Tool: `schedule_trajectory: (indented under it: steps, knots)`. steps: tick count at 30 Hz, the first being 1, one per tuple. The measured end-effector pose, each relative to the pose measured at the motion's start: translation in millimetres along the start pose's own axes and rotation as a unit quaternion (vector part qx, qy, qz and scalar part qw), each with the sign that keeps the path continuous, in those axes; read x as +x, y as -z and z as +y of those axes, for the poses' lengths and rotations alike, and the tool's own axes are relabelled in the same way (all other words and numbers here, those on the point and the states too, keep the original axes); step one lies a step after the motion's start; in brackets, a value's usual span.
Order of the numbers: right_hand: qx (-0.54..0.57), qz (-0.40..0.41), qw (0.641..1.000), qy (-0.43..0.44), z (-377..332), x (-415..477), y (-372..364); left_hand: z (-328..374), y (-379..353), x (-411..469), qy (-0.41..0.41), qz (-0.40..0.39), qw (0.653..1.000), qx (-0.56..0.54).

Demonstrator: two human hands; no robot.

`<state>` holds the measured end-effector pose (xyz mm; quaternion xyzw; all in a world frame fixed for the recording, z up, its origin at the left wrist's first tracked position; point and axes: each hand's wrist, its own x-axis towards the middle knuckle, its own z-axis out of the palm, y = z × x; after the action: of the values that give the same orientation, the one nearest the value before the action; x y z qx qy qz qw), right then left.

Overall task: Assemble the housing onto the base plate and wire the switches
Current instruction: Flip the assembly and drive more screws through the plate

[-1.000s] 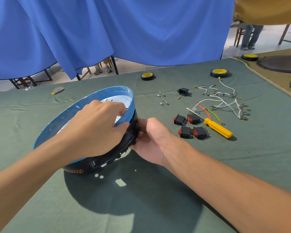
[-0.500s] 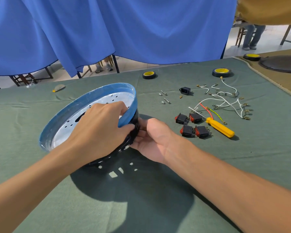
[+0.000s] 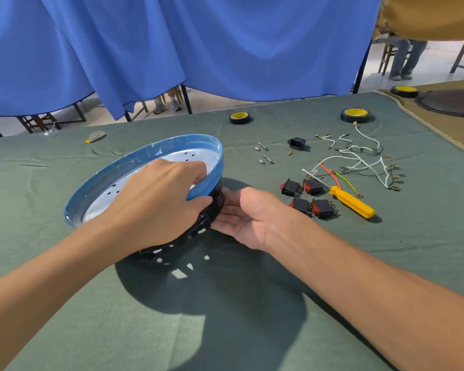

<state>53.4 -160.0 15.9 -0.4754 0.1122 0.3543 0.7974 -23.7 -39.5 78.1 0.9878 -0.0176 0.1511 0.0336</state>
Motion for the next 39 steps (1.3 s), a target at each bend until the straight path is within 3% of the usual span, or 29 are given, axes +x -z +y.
schedule_trajectory:
  steps: [6,11,14,19,25,29,36,39]
  knots:
    - [0.015,-0.04,0.999,-0.006,-6,-4,-6,2,0,-5,-0.006,0.035,0.999,-0.016]
    - [0.041,-0.053,0.998,-0.019,-17,-11,-7,2,3,-5,-0.078,0.044,0.987,0.131]
    - [0.074,-0.073,0.994,-0.024,-22,-14,-6,3,9,-7,-0.07,0.065,0.988,0.12]
    - [0.106,-0.147,0.983,-0.015,-32,-19,-8,-1,7,-7,-0.063,0.036,0.973,0.219]
    - [0.046,-0.217,0.975,-0.003,-43,-20,-6,-8,15,2,-0.019,0.074,0.983,0.165]
    - [0.04,-0.244,0.969,0.01,-48,-20,-7,-11,19,8,-0.025,0.089,0.979,0.184]
    - [0.045,-0.245,0.968,0.021,-48,-15,-5,-12,19,14,0.001,0.107,0.978,0.181]
    - [0.049,-0.201,0.978,0.027,-42,-14,-6,-13,18,14,0.002,0.1,0.98,0.171]
